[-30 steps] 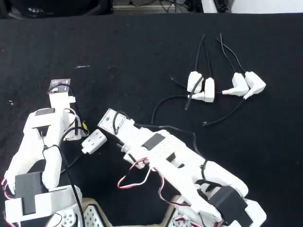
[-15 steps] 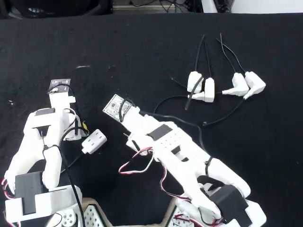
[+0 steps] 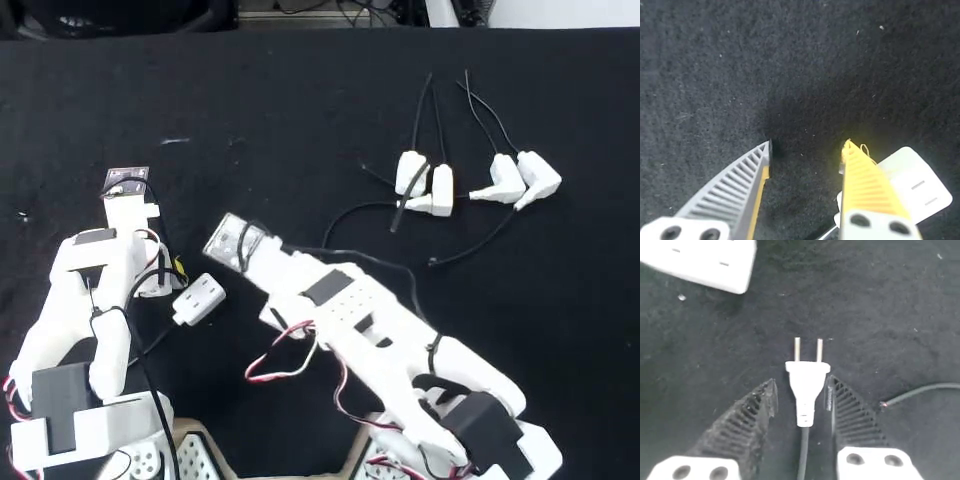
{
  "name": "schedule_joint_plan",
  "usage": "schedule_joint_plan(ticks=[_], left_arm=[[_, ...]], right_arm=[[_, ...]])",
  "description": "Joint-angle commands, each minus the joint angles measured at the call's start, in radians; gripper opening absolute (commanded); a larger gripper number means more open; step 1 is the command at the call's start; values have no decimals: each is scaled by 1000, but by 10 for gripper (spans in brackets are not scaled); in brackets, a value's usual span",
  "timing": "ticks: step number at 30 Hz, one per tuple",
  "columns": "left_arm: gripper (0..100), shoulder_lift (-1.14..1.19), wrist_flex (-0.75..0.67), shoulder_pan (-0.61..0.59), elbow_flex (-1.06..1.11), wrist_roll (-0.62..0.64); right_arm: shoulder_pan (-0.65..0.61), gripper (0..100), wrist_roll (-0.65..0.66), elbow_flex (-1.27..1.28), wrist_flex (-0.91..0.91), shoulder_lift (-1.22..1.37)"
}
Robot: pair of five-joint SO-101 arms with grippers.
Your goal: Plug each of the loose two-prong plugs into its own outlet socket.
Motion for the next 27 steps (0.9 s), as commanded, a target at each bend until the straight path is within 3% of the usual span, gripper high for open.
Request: schedule_joint_plan(ticks=[1, 14, 18, 20, 23, 27], left_arm=[[231, 3, -3, -5, 10, 3], [231, 3, -3, -5, 12, 3], [231, 3, -3, -5, 12, 3], [231, 3, -3, -5, 12, 3], [231, 3, -3, -5, 12, 2], [231, 3, -3, -5, 12, 2]], right_arm=[[-29, 148, 103, 7, 0, 2], [133, 143, 150, -142, 8, 191], [158, 38, 149, -166, 8, 168], [163, 11, 112, -163, 8, 128], [163, 48, 12, -159, 8, 70], [164, 60, -5, -163, 3, 53]])
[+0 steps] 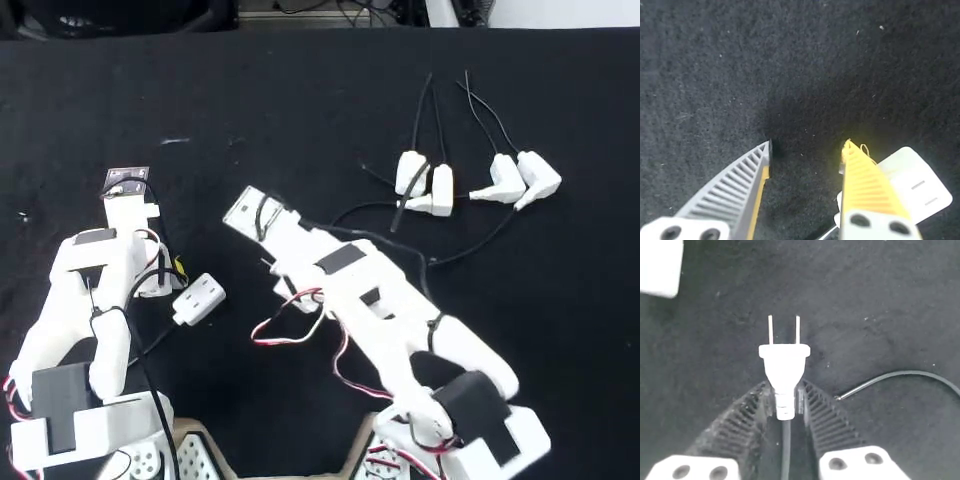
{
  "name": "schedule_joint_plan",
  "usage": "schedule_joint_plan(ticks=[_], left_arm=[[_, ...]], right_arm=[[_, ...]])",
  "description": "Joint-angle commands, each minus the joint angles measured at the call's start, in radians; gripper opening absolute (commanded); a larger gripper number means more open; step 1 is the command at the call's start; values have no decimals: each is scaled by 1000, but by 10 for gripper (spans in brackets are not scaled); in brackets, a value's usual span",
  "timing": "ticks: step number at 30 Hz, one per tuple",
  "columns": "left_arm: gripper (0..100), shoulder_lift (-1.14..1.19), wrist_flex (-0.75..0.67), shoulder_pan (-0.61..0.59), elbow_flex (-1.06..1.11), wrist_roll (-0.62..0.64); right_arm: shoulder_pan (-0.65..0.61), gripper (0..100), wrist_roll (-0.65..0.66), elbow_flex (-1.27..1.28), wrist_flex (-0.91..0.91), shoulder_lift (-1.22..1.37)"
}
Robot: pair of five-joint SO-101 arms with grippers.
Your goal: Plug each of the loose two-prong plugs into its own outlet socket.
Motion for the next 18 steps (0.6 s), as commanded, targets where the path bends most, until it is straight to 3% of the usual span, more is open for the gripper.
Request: schedule_joint_plan(ticks=[1, 6, 12, 18], left_arm=[[231, 3, -3, -5, 12, 2], [231, 3, -3, -5, 12, 2], [231, 3, -2, -7, 12, 2], [231, 3, -2, -7, 12, 2]], right_arm=[[23, 60, -17, -53, 0, -50], [15, 55, -44, -41, 17, -56], [-130, 11, -78, 41, 210, -113], [-193, 41, -80, 151, 164, -186]])
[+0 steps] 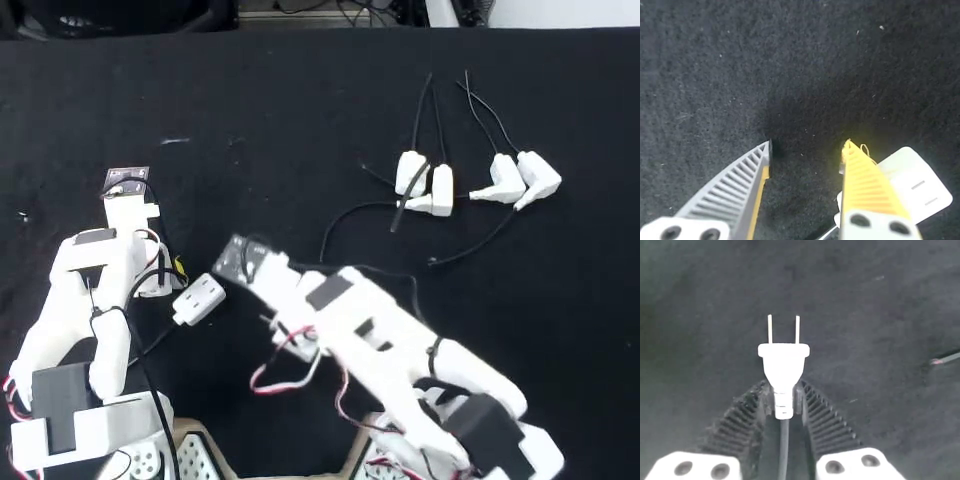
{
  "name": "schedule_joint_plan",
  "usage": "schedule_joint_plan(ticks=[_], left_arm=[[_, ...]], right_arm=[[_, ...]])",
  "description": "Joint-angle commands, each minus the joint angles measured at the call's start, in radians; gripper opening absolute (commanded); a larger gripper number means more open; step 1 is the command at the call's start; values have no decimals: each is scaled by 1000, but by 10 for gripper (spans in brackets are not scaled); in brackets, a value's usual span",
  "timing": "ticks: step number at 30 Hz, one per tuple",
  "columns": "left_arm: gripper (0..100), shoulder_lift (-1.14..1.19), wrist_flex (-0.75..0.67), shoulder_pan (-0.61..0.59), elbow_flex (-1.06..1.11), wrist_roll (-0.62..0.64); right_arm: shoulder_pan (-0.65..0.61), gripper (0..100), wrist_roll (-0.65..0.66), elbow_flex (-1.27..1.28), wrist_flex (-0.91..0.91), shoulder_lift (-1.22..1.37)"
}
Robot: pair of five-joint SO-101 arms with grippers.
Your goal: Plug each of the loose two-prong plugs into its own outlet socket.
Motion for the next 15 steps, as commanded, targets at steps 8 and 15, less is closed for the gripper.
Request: schedule_joint_plan(ticks=[8, 15], left_arm=[[231, 3, -2, -7, 12, 2], [231, 3, -2, -7, 12, 2]], right_arm=[[-89, 179, -17, -25, 9, -120], [-52, 134, -72, 16, -106, -110]])
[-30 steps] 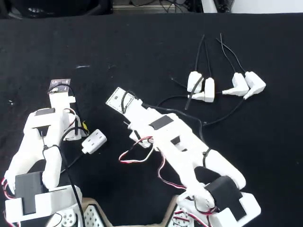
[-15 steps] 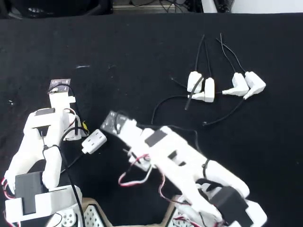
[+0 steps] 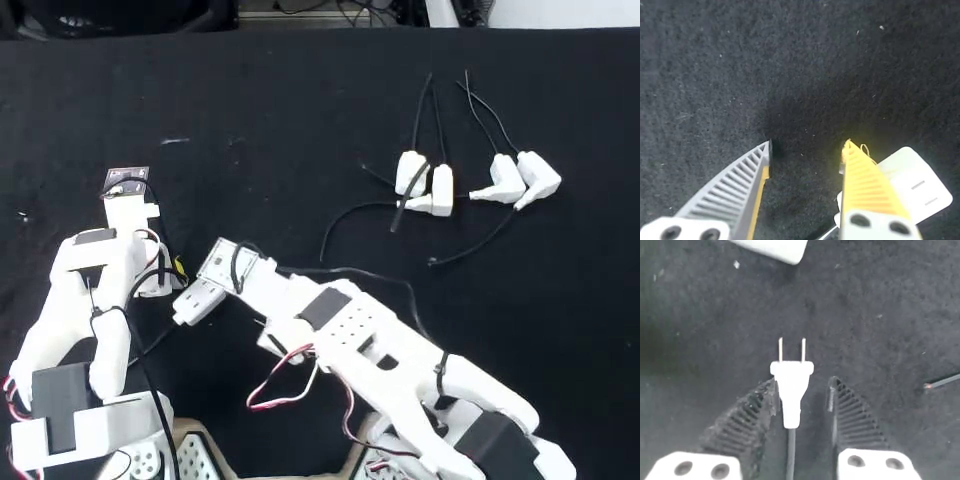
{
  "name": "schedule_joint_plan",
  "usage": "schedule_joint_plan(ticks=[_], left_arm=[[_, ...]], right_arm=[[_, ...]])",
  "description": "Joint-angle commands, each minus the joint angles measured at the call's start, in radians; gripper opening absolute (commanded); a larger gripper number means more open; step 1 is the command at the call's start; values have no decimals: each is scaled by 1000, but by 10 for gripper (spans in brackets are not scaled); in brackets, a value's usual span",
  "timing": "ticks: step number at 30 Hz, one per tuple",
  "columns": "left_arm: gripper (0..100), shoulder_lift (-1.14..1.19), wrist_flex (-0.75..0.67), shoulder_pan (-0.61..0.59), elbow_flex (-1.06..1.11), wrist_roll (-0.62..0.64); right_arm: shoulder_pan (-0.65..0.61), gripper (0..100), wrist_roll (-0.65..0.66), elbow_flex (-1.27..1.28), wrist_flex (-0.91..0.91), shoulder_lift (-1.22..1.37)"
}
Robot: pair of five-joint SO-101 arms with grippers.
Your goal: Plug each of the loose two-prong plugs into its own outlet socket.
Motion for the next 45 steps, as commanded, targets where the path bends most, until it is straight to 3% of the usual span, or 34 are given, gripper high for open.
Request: schedule_joint_plan(ticks=[1, 12, 21, 27, 32, 41, 45], left_arm=[[231, 3, -2, -7, 12, 2], [231, 3, -2, -7, 12, 2], [231, 3, -2, -7, 12, 2], [231, 3, -2, -7, 12, 2], [231, 3, -2, -7, 12, 2], [231, 3, -2, -7, 12, 2], [231, 3, -2, -7, 12, 2]], right_arm=[[18, 134, -17, 12, -61, -7], [5, 134, -12, 5, -71, 77], [-133, 134, -18, 4, -61, 82], [-133, 133, -11, -1, -17, 74], [-83, 5, -11, -48, 77, 18], [-74, 47, -12, -61, 180, -148], [-72, 165, -15, -59, 172, -124]])
